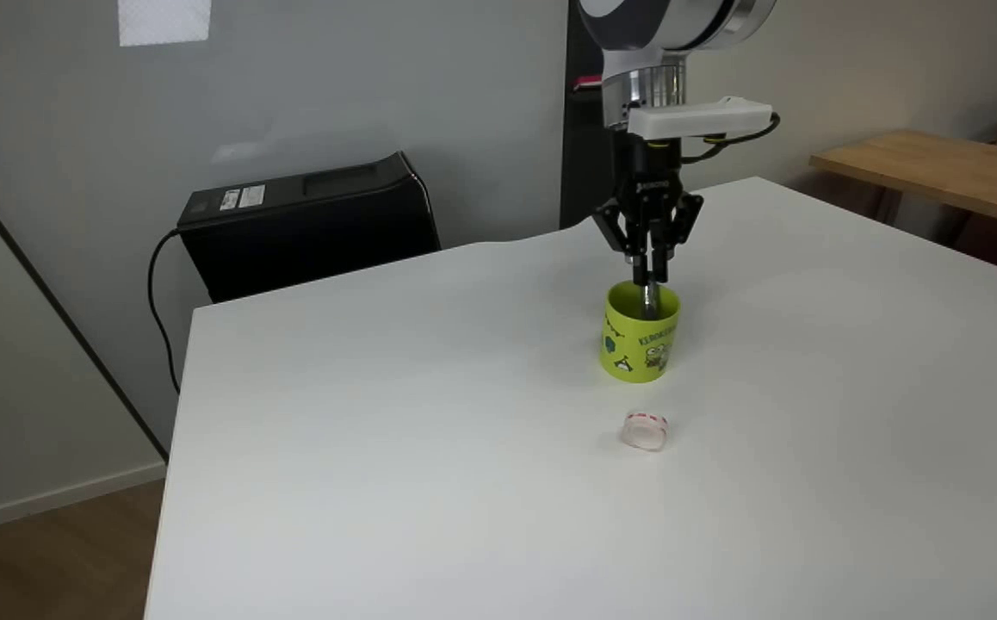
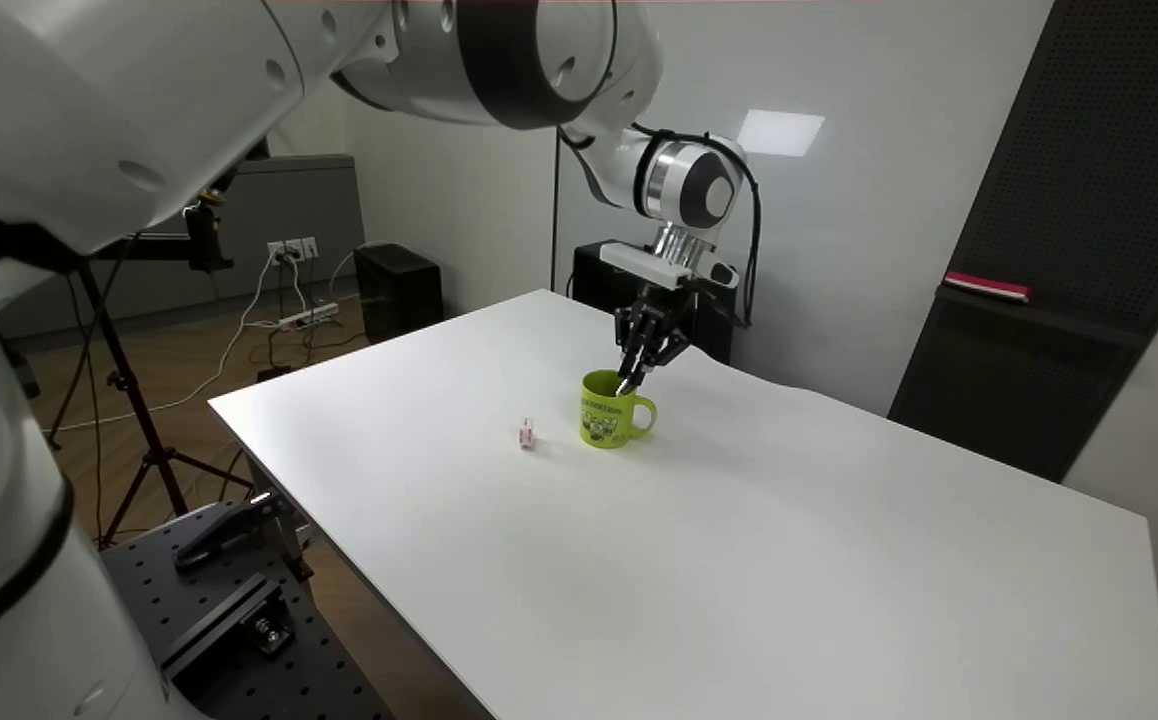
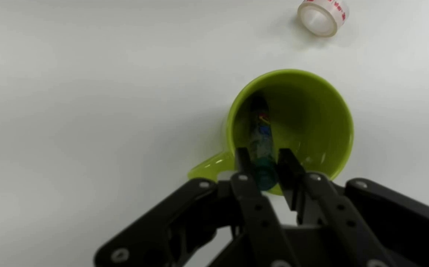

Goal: Remove the marker from the cup and put it on the table

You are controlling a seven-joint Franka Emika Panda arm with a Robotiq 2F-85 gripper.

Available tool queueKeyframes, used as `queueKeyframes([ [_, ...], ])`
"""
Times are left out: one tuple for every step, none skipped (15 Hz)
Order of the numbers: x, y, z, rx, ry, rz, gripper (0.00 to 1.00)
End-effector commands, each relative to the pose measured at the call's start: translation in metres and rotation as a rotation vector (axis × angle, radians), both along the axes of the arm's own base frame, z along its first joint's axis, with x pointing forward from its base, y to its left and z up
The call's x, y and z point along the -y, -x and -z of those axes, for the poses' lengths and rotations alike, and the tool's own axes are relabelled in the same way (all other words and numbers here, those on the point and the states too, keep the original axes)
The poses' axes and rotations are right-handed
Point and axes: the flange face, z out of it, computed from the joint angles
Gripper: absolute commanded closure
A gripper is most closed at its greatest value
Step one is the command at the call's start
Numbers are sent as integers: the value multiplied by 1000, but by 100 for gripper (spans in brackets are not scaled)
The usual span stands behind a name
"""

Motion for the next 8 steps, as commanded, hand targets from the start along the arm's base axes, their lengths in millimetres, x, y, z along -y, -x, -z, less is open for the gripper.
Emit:
queueKeyframes([
  [-3, -1, -3, 3, -1, 27, 96],
  [-5, -1, -8, 10, -6, 21, 96],
  [-7, -2, -13, 14, -16, 16, 96],
  [-10, -3, -21, 25, -23, 8, 96],
  [-13, -4, -29, 36, -32, 1, 96],
  [-16, -6, -37, 52, -36, -4, 96],
  [-19, -7, -46, 68, -38, -8, 96],
  [-21, -9, -54, 81, -39, -12, 96],
])
